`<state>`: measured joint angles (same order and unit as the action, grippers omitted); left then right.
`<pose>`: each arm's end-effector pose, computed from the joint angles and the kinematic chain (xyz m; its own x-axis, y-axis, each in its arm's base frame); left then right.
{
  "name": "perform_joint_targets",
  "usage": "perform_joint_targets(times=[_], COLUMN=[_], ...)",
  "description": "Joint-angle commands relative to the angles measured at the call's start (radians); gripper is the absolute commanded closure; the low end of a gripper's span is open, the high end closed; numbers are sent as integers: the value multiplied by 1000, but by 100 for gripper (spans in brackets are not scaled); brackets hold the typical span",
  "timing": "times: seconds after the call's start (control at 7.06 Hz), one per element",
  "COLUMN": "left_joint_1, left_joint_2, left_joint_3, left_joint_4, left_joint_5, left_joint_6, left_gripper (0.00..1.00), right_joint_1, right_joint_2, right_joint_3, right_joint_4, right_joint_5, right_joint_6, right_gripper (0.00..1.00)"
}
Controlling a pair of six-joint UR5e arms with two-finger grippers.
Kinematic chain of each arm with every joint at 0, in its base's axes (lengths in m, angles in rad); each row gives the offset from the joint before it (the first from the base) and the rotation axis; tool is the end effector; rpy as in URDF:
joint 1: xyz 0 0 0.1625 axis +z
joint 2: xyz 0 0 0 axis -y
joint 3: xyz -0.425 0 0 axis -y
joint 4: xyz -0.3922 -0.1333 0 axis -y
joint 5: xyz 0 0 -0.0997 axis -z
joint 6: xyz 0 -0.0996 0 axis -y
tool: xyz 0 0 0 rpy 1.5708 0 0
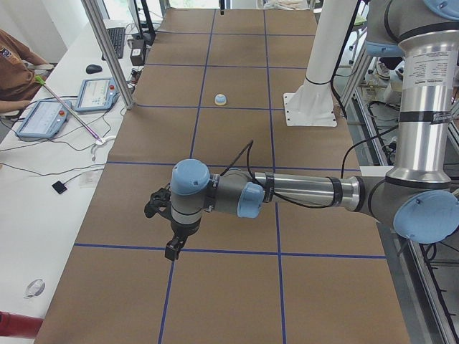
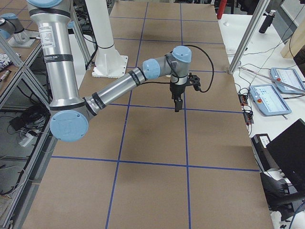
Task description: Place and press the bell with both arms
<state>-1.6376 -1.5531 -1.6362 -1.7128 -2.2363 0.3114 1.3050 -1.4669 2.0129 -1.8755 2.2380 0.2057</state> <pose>-0.1048 -0.4910 0.6269 0.7746 0.3608 -0.5194 -0.1804 0.9132 0.3653 -0.0608 -0.4962 0.4337 0.7561 -0.1503 0.6370 0.1028 0.9885 0.1112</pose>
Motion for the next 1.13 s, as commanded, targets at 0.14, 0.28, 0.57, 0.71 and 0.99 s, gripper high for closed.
perform_joint_targets(times=[0.14,0.28,0.57,0.71,0.99], left_joint_1=[-5,-5,5,10,15], left_joint_2=[18,16,13,15,31], left_joint_3=[22,10,-8,-22,-20], left_joint_4=[-2,4,2,5,5], left_joint_5=[-5,0,-6,-5,-5], left_joint_6=[8,6,-149,-152,-150], left_gripper=[0,0,0,0,0], right_joint_1=[105,134,168,178,232], right_joint_2=[-42,-50,-158,-203,-230], right_joint_3=[-95,-136,-200,-200,-235], right_joint_4=[3,21,181,246,253], right_joint_5=[54,58,71,72,168], right_joint_6=[-52,-90,-145,-149,-160], right_gripper=[0,0,0,0,0])
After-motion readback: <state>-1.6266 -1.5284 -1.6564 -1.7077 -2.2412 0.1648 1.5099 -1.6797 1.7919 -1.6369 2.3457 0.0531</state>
